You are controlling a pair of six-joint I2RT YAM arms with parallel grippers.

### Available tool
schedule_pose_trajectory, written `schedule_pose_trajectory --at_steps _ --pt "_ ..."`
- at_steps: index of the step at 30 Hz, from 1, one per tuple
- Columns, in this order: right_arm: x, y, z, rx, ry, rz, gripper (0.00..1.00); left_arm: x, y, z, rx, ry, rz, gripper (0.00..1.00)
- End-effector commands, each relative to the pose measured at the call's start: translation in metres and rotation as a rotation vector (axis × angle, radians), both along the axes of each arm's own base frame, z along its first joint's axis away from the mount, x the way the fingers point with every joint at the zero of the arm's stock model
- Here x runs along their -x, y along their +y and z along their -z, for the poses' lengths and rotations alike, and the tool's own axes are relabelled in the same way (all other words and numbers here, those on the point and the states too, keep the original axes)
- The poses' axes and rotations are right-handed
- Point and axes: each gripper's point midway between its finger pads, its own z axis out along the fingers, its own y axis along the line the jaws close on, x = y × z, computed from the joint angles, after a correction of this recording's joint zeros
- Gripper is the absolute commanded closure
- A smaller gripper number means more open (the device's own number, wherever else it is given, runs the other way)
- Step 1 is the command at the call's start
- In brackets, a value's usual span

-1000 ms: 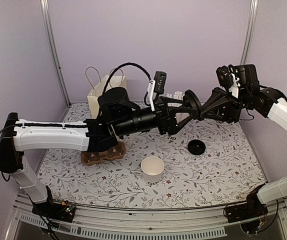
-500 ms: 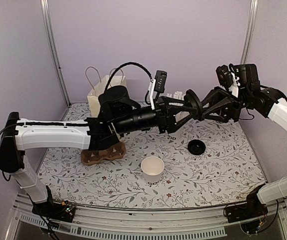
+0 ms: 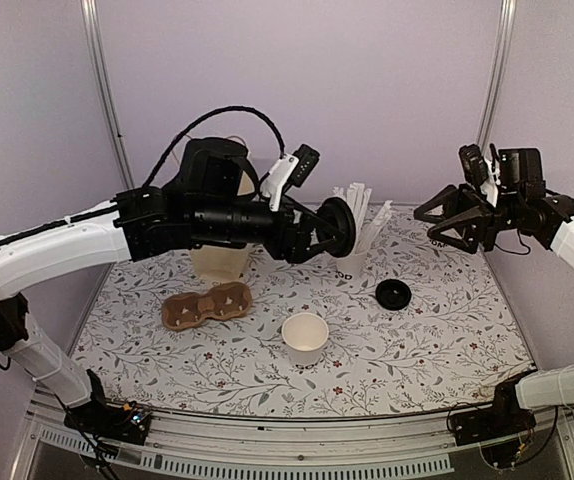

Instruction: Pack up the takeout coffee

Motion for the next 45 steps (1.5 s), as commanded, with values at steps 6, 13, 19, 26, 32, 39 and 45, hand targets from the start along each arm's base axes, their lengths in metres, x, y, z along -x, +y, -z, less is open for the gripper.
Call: schedule_pose_trajectory --at_steps 6,13,19,26,32,39,45 --pt "-0.004 -0.004 0.079 0.101 -0.035 0.112 0.46 0.019 0.071 0.078 -0.57 0.119 0.002 0.34" --pt "0.0 -0.008 0.101 0.108 -0.081 0.175 0.38 0.031 0.083 0.09 -0.704 0.175 0.041 0.34" --pt "0.004 -0.012 0.108 0.12 -0.127 0.223 0.35 0.03 0.084 0.117 -0.797 0.161 0.022 0.35" --pt "0.001 -0.013 0.117 0.139 -0.142 0.246 0.32 0.03 0.07 0.15 -0.863 0.18 0.08 0.35" --pt "-0.001 -0.015 0.123 0.158 -0.164 0.264 0.31 0.028 0.057 0.174 -0.928 0.191 0.127 0.35" --pt "-0.002 -0.016 0.125 0.168 -0.175 0.268 0.31 0.023 0.047 0.188 -0.953 0.198 0.144 0.35" --pt "-0.001 -0.016 0.125 0.168 -0.178 0.267 0.31 0.025 0.041 0.199 -0.961 0.223 0.164 0.35"
